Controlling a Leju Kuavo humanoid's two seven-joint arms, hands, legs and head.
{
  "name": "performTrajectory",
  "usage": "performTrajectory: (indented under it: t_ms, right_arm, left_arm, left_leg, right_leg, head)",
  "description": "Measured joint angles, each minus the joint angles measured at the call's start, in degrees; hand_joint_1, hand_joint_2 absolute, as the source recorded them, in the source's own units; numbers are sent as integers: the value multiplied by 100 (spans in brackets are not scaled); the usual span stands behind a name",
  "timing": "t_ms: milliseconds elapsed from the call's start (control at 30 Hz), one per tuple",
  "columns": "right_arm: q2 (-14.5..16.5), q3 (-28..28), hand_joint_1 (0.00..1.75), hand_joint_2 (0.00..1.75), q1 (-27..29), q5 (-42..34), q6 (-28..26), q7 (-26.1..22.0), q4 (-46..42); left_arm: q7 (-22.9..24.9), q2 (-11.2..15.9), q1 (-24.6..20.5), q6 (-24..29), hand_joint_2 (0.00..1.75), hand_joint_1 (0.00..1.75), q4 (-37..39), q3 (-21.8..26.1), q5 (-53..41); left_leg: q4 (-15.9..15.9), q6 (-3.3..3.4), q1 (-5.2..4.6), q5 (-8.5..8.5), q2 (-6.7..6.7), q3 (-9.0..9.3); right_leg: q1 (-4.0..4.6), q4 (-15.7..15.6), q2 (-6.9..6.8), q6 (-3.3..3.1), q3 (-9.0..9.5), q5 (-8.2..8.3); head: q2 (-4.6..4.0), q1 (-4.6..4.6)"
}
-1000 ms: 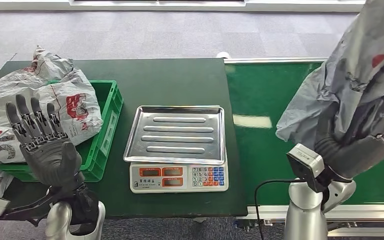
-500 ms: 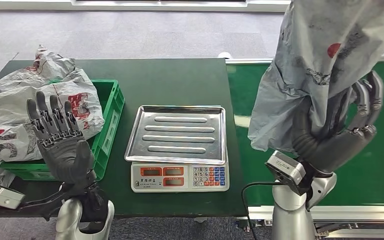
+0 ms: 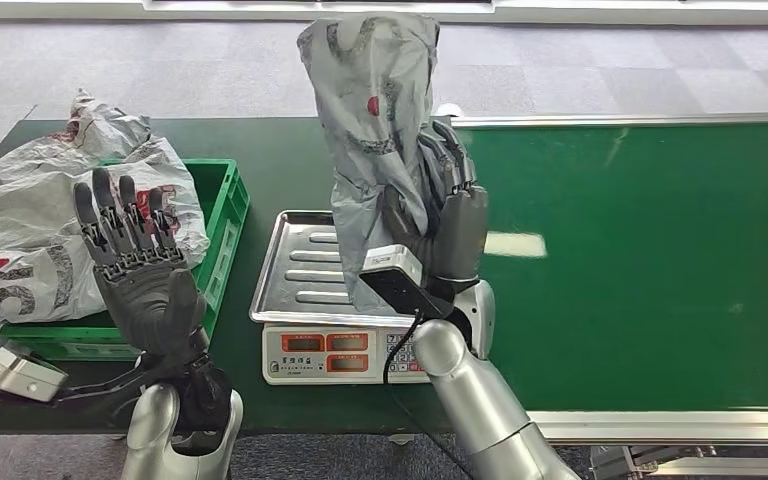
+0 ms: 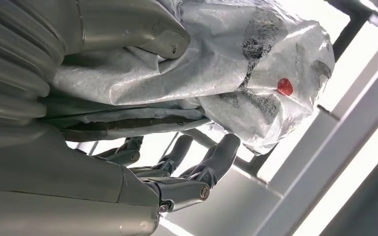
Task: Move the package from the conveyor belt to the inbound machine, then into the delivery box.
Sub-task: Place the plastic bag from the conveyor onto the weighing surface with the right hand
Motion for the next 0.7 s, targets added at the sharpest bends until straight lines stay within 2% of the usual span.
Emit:
performTrajectory:
  t_ms: [500, 633, 700]
  right_arm:
    - [35, 181, 175, 175, -258, -138, 65, 26, 950]
    - [38, 186, 1, 175, -313, -140, 123, 128, 1112]
    - [46, 193, 0, 175, -377, -111, 208, 277, 1260]
  left_arm:
    - [-8, 2, -63, 11, 175, 0, 77, -12, 0]
    - [-8, 4, -76, 11, 175, 0, 94, -12, 0]
    - [-11, 6, -80, 11, 175, 0, 103, -11, 0]
  left_leg:
    - [1, 1, -3, -1, -4, -6]
    - [1, 1, -3, -1, -4, -7]
    - [1, 1, -3, -1, -4, -7]
  right_leg:
    - [-3, -2, -4, 1, -5, 0]
    - [-3, -1, -4, 1, -6, 0]
    - [-3, -1, -4, 1, -6, 0]
  head:
    - [0, 0]
    - [0, 1]
    - [0, 1]
